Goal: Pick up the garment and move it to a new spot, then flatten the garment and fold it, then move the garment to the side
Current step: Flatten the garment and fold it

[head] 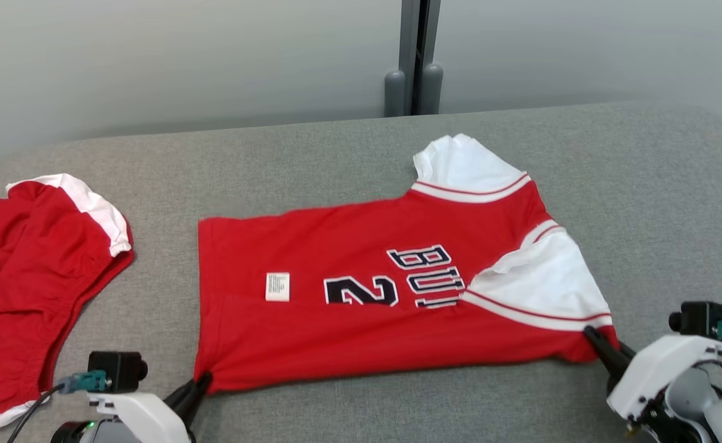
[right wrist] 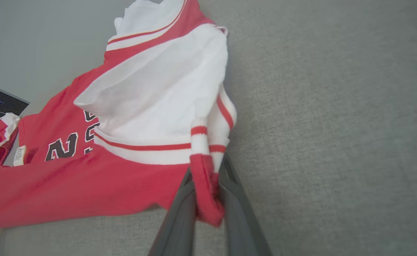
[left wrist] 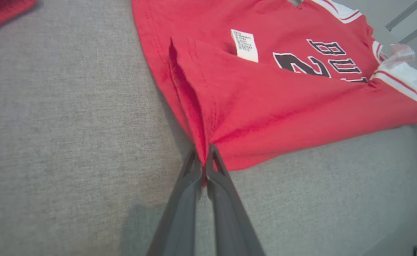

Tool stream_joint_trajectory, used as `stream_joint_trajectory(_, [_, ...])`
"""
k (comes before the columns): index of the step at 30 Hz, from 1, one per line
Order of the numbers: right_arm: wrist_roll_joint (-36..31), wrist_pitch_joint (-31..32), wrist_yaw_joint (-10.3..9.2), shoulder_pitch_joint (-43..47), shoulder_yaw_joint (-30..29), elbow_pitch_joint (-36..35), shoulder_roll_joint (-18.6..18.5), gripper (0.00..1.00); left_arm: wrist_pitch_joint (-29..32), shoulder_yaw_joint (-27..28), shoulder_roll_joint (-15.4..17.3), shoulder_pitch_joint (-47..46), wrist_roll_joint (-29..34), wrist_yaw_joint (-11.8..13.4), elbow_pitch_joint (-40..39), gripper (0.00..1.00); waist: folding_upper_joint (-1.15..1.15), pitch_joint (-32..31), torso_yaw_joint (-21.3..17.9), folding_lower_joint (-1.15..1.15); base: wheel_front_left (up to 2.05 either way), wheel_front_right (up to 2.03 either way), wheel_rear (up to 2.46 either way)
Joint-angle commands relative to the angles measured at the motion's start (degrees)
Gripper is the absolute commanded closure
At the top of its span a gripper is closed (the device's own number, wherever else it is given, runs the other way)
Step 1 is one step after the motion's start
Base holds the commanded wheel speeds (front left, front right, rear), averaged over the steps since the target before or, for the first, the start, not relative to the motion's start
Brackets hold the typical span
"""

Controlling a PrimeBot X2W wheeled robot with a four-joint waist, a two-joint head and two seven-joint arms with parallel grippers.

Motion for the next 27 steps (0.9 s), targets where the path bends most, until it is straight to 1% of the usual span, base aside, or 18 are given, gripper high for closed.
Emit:
stream_joint_trajectory(1, [0.87,0.88,0.00,2.54,-0.20,-1.69,-1.31,1.00,0.36,0.07,1.71,1.58,-0.51,1.18,-1.93,1.00,0.00,-0.58,0.04,0.00,0.00,0.00,0.00])
stream_joint_trajectory(5, [1.77,1.90,0.00,7.54,-1.98,-5.68,-2.90,1.00,1.31,0.13,4.29,4.35,-1.44,3.50,-7.36,1.00,0.00,-1.08,0.19,0.00,0.00,0.00,0.00])
stream_joint_trajectory(10, [1.06,4.71,0.00,13.96,-4.61,-11.11,-2.87,1.00,2.87,-0.06,6.83,7.01,-2.84,5.78,-13.13,1.00,0.00,-1.54,0.28,0.00,0.00,0.00,0.00])
stream_joint_trajectory(15, [-1.00,8.08,0.00,18.47,-8.23,-16.76,-1.26,1.00,4.01,-0.36,8.51,8.99,-3.82,7.22,-16.42,1.00,0.00,-1.20,-0.30,0.00,0.00,0.00,0.00])
stream_joint_trajectory(18, [-2.49,9.67,0.00,19.61,-9.72,-17.78,-0.37,1.00,4.81,-0.87,8.77,9.40,-3.86,7.54,-17.06,1.00,0.00,-1.02,-0.50,0.00,0.00,0.00,0.00])
stream_joint_trajectory(19, [-3.15,10.35,0.00,19.92,-10.48,-18.60,0.21,0.96,5.05,-0.91,8.93,9.32,-3.97,7.59,-17.45,1.00,0.00,-0.92,-0.55,0.00,0.00,0.00,0.00])
stream_joint_trajectory(20, [-3.73,10.91,0.00,20.09,-11.13,-19.41,0.78,0.89,5.10,-0.85,9.10,9.24,-4.01,7.75,-17.70,1.00,0.00,-0.83,-0.59,0.00,0.00,0.00,0.00])
stream_joint_trajectory(21, [-4.22,11.49,0.00,20.44,-11.75,-19.98,1.37,0.86,5.23,-0.81,9.27,9.27,-3.98,7.94,-17.88,1.00,0.00,-0.75,-0.64,0.00,0.00,0.00,0.00])
stream_joint_trajectory(22, [-4.79,12.10,0.00,20.94,-12.29,-20.67,1.95,0.80,5.38,-0.86,9.38,9.33,-3.95,8.02,-17.98,1.00,0.00,-0.70,-0.68,0.00,0.00,0.00,0.00])
stream_joint_trajectory(23, [-5.34,12.71,0.00,21.30,-12.83,-21.29,2.46,0.64,5.42,-0.86,9.41,9.38,-3.99,8.05,-18.07,1.00,0.00,-0.71,-0.71,0.00,0.00,0.00,0.00])
stream_joint_trajectory(24, [-5.81,13.26,0.00,21.42,-13.30,-21.72,2.95,0.25,5.59,-0.87,9.40,9.45,-4.10,8.16,-18.16,0.86,0.00,-0.73,-0.74,0.00,0.00,0.00,0.00])
stream_joint_trajectory(25, [-6.27,13.70,0.00,21.53,-13.93,-22.35,3.44,0.00,5.71,-0.88,9.39,9.52,-4.22,8.32,-18.19,0.26,0.00,-0.79,-0.76,0.00,0.00,0.00,0.00])
stream_joint_trajectory(26, [-6.74,14.09,0.00,21.61,-14.42,-23.01,3.90,0.00,5.73,-0.87,9.39,9.57,-4.34,8.44,-18.21,0.00,0.00,-0.84,-0.78,0.00,0.00,0.00,0.00])
stream_joint_trajectory(27, [-7.17,14.49,0.01,21.77,-14.90,-23.51,4.28,0.00,5.76,-0.85,9.50,9.64,-4.36,8.56,-18.25,0.00,0.00,-0.93,-0.79,0.00,0.00,0.00,0.00])
